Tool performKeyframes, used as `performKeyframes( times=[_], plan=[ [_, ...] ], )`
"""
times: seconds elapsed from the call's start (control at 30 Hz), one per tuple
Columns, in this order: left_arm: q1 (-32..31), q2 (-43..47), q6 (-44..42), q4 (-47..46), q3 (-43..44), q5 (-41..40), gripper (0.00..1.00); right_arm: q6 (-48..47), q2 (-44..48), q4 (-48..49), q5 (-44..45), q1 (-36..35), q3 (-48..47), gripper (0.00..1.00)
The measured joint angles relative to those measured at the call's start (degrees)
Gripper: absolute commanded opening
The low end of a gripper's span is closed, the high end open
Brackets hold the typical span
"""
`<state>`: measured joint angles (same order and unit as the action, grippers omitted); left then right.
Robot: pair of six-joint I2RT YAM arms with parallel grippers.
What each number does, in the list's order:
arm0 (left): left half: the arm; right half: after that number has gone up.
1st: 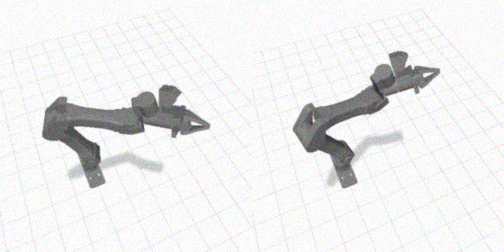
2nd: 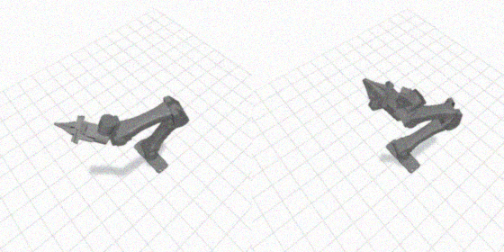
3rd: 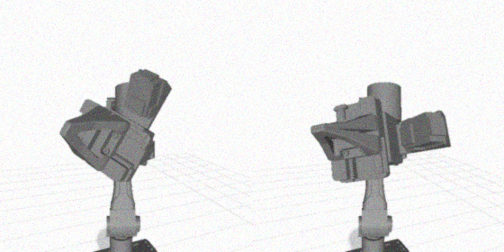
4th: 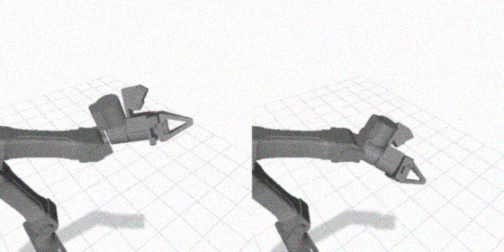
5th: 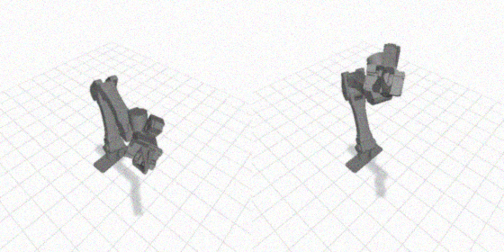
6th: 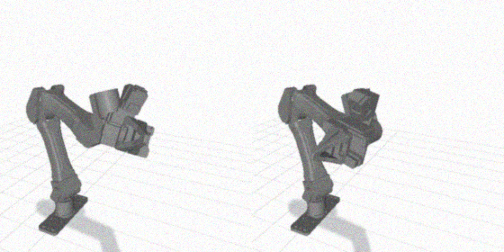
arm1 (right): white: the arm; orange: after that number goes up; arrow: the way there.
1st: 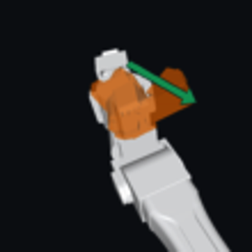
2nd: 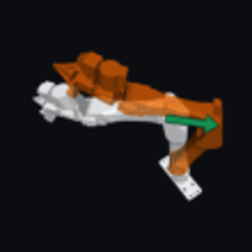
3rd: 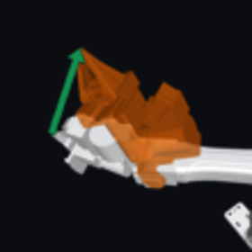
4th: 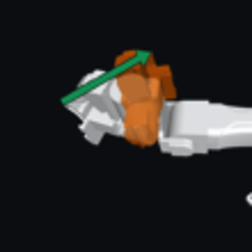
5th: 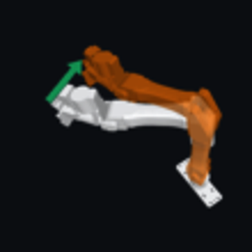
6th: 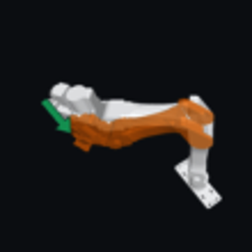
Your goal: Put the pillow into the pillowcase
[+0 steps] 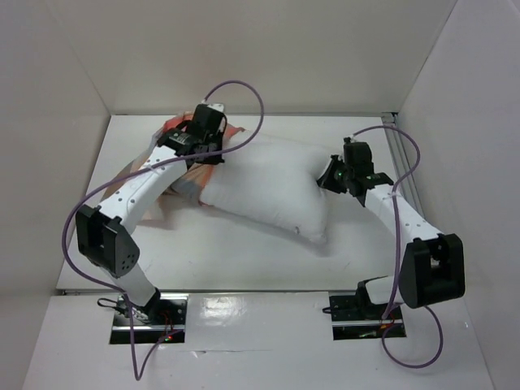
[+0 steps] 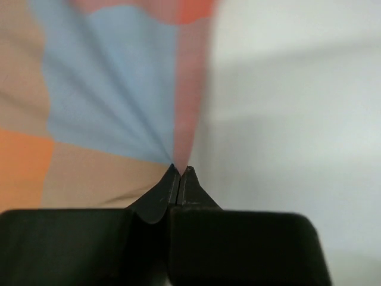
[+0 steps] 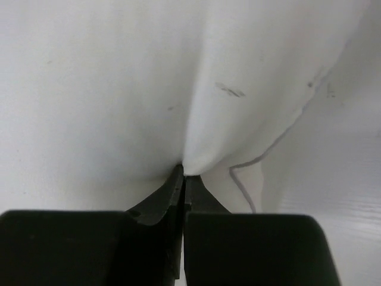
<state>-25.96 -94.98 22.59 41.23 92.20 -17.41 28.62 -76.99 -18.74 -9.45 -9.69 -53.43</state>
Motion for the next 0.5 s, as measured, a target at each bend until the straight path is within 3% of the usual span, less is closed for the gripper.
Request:
performKeyframes(
  times=[0.27,0.5],
  plan=[
    [-12.4,-5.4,1.3,-2.2,17.6,25.6,0.0,3.1,-6.9,1.3,6.0,-10.8,-6.3,0.0],
    [-13.0,-8.0,4.9,-4.7,19.1,40.7,0.0,4.7,-5.9,0.9,9.0,-12.2,-6.0,0.0]
  ],
)
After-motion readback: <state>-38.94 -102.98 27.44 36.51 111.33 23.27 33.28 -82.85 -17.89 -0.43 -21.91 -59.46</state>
